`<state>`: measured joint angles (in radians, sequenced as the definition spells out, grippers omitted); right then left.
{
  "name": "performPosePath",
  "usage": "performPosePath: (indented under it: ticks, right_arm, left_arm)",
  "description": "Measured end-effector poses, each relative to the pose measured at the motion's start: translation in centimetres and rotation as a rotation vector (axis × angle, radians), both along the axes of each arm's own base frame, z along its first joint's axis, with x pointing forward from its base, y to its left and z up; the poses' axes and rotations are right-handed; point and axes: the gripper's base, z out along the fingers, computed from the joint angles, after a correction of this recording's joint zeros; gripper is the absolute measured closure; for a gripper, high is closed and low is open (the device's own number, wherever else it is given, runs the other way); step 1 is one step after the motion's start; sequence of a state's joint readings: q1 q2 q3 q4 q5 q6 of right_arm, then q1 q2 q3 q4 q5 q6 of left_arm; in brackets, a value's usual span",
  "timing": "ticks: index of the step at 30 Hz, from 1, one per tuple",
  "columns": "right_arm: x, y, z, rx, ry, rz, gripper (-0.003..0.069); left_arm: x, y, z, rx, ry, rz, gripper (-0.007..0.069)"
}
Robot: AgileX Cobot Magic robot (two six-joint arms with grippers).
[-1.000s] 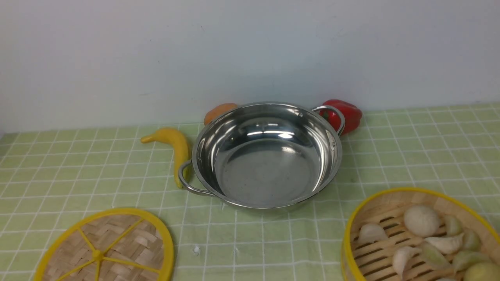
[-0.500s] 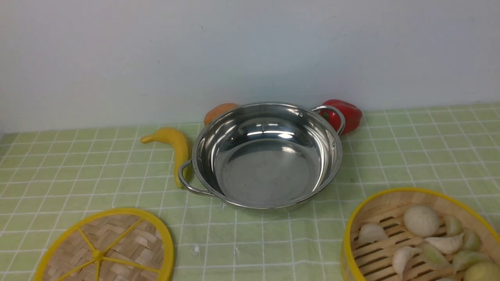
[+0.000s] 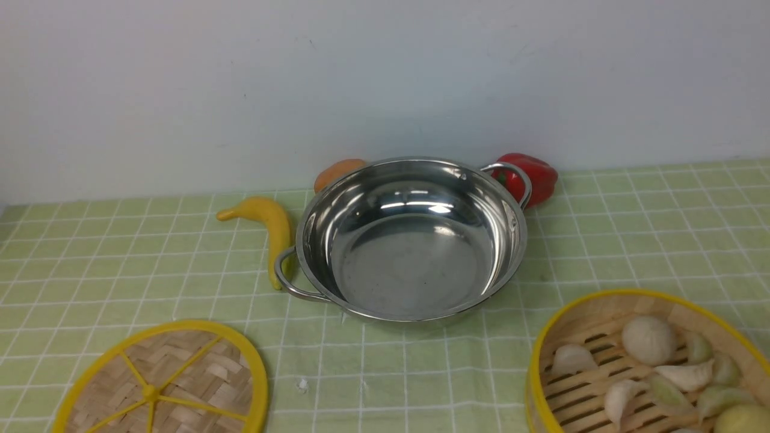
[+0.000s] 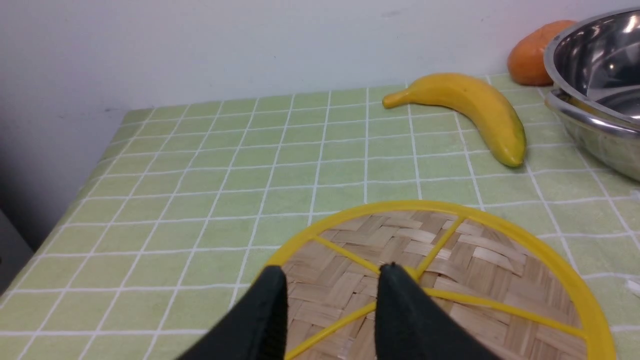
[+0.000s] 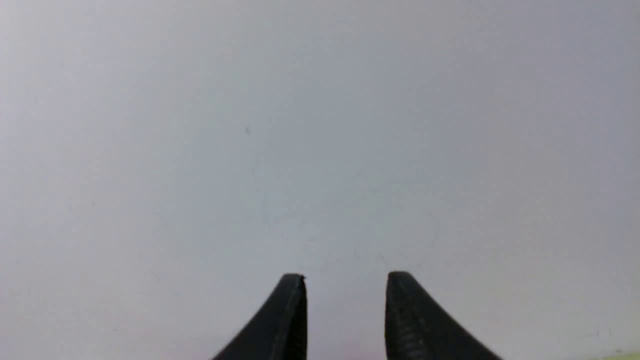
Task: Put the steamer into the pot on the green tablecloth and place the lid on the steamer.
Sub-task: 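Reach for and grasp the rim of the bamboo steamer holding the buns with the right gripper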
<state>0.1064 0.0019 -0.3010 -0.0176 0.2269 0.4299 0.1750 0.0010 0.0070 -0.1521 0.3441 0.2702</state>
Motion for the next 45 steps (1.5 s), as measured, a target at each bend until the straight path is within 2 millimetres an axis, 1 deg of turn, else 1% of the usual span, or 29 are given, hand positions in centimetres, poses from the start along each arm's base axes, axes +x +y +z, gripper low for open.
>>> performPosePath:
  ticks: [1,2,3,4,5,6,8,11,15,17,20,21,22,24,28,32,34,35,37,38,39,40,42,43,44,45]
  right_arm:
    - [-0.5,0.0,0.9,0.015,0.016,0.005,0.0417]
    - [-1.4,-0.1,2.6,0.016,0.069,0.011,0.0417]
    - [-1.5,-0.1,2.7,0.016,0.076,0.014,0.0417]
    - [-2.3,0.0,4.1,0.001,0.139,0.027,0.0417]
    - [-2.7,0.0,4.7,-0.009,0.167,0.036,0.0417]
    - [-2.7,0.0,4.7,-0.01,0.169,0.038,0.0417]
    - [-3.8,0.2,6.0,-0.007,0.194,0.073,0.0417]
    - [-4.2,0.5,6.6,0.031,0.177,0.116,0.0417]
    - [-4.2,1.0,6.7,0.086,0.187,0.185,0.0417]
    - [-4.1,1.3,6.6,0.075,0.212,0.21,0.0417]
    - [-3.4,1.8,6.2,0.0,0.286,0.241,0.0417]
    - [-2.6,2.2,5.9,-0.066,0.364,0.273,0.0417]
    - [-2.5,2.2,5.9,-0.085,0.371,0.276,0.0417]
    - [-1.1,3.0,5.5,-0.174,0.499,0.348,0.0417]
    - [1.9,4.0,5.0,-0.283,0.675,0.468,0.0417]
    - [5.8,5.0,3.7,-0.429,0.789,0.601,0.0417]
    - [7.1,5.3,2.9,-0.482,0.841,0.662,0.0417]
    - [8.0,5.5,2.2,-0.502,0.896,0.705,0.0417]
    - [9.2,5.8,1.2,-0.529,0.97,0.766,0.0417]
    - [9.4,5.8,1.0,-0.529,0.985,0.775,0.0417]
    - [10.2,6.1,0.3,-0.536,1.027,0.81,0.0413]
    - [10.3,6.2,0.2,-0.54,1.031,0.815,0.0412]
    - [11.4,7.3,-0.9,-0.592,1.072,0.876,0.0396]
    - [11.4,7.4,-1.0,-0.599,1.069,0.878,0.0394]
    - [11.9,8.3,-1.7,-0.656,1.084,0.896,0.0382]
    - [12.0,8.4,-1.8,-0.664,1.091,0.893,0.0379]
  left_arm:
    - [0.0,0.0,0.0,0.0,0.0,0.0,0.0382]
    - [0.0,0.0,0.0,0.0,0.0,0.0,0.0382]
    - [0.0,0.0,0.0,0.0,0.0,0.0,0.0382]
    - [0.0,0.0,0.0,0.0,0.0,0.0,0.0382]
    - [0.0,0.0,0.0,0.0,0.0,0.0,0.0382]
    - [0.0,0.0,0.0,0.0,0.0,0.0,0.0382]
    - [0.0,0.0,0.0,0.0,0.0,0.0,0.0382]
    - [0.0,0.0,0.0,0.0,0.0,0.0,0.0382]
    - [0.0,0.0,0.0,0.001,0.0,0.0,0.0382]
    - [0.0,0.0,0.0,0.001,0.0,0.0,0.0382]
    - [0.0,0.0,0.0,0.001,0.0,0.0,0.0382]
    - [0.0,0.0,0.0,0.002,0.0,0.0,0.0382]
    - [0.0,0.0,0.0,0.002,0.0,0.0,0.0382]
    - [0.0,0.0,0.0,0.002,-0.001,0.0,0.0382]
    - [0.0,0.0,0.0,0.002,-0.001,0.0,0.0382]
    - [0.0,0.0,0.0,0.002,-0.001,0.0,0.0382]
    - [0.0,0.0,0.0,0.002,-0.001,0.0,0.0382]
    - [0.0,0.0,0.0,0.002,-0.001,0.0,0.0382]
    - [0.0,0.0,0.0,0.002,-0.001,0.0,0.0382]
    - [0.0,0.0,0.0,0.002,-0.001,0.0,0.0382]
    - [0.0,0.0,0.0,0.002,-0.001,0.0,0.0382]
    - [0.0,0.0,0.0,0.002,-0.001,0.0,0.0382]
    - [0.0,0.0,0.0,0.002,-0.001,0.0,0.0382]
    - [0.0,0.0,0.0,0.002,-0.001,0.0,0.0382]
    - [0.0,0.0,0.0,0.002,-0.001,0.0,0.0382]
    - [0.0,0.0,0.0,0.002,-0.001,0.0,0.0382]
